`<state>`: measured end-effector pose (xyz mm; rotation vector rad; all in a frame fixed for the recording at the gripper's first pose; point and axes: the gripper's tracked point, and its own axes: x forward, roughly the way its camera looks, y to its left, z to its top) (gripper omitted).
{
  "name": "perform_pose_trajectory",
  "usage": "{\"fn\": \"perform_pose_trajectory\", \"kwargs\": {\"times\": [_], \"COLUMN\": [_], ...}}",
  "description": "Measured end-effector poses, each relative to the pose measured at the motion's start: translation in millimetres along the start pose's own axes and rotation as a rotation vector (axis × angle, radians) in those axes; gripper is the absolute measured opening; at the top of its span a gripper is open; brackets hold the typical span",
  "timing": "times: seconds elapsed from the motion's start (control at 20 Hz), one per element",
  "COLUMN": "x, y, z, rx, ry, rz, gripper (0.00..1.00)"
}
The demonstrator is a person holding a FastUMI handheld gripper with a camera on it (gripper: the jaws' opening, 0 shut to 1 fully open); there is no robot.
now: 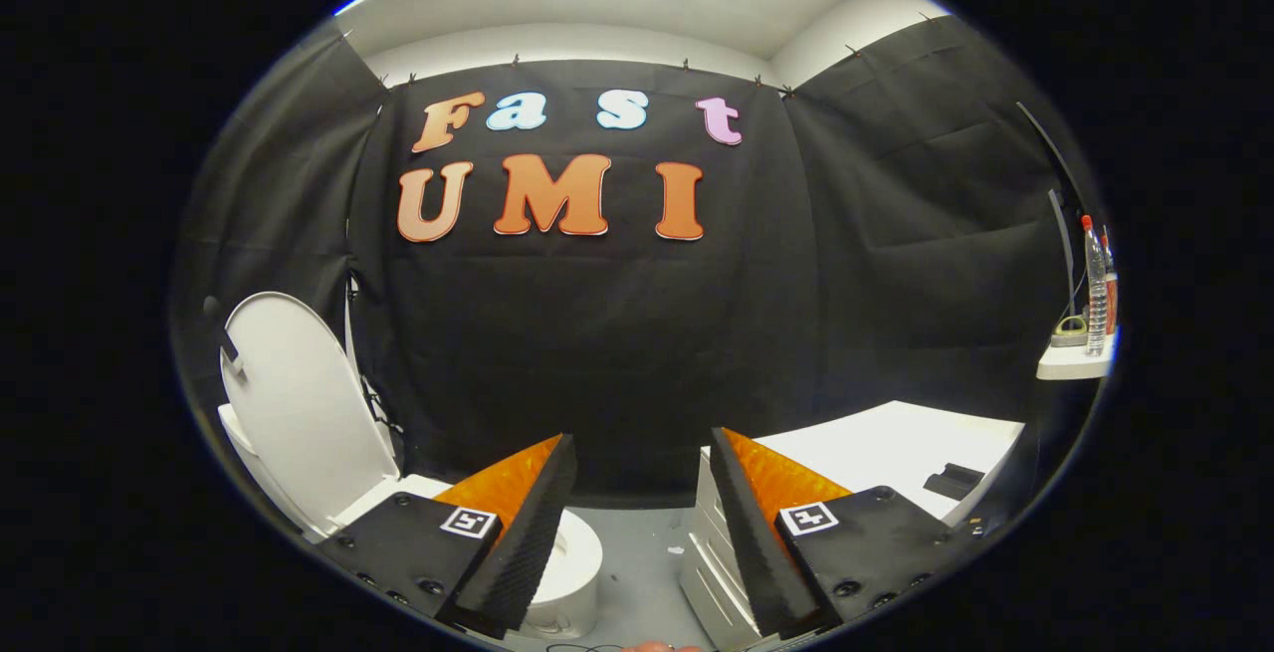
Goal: Open the toilet lid.
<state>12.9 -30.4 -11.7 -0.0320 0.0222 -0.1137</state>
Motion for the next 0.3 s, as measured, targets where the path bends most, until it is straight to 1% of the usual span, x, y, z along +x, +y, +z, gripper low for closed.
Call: {"fn": "perform_pose_trajectory", "kwargs": {"times": [0.3], "x": [-1.1], "y": [12.0], "z": [-2.1], "rx": [-0.028], "ry": [-0.003], "rz": [0.032], "gripper": [0.88]}}
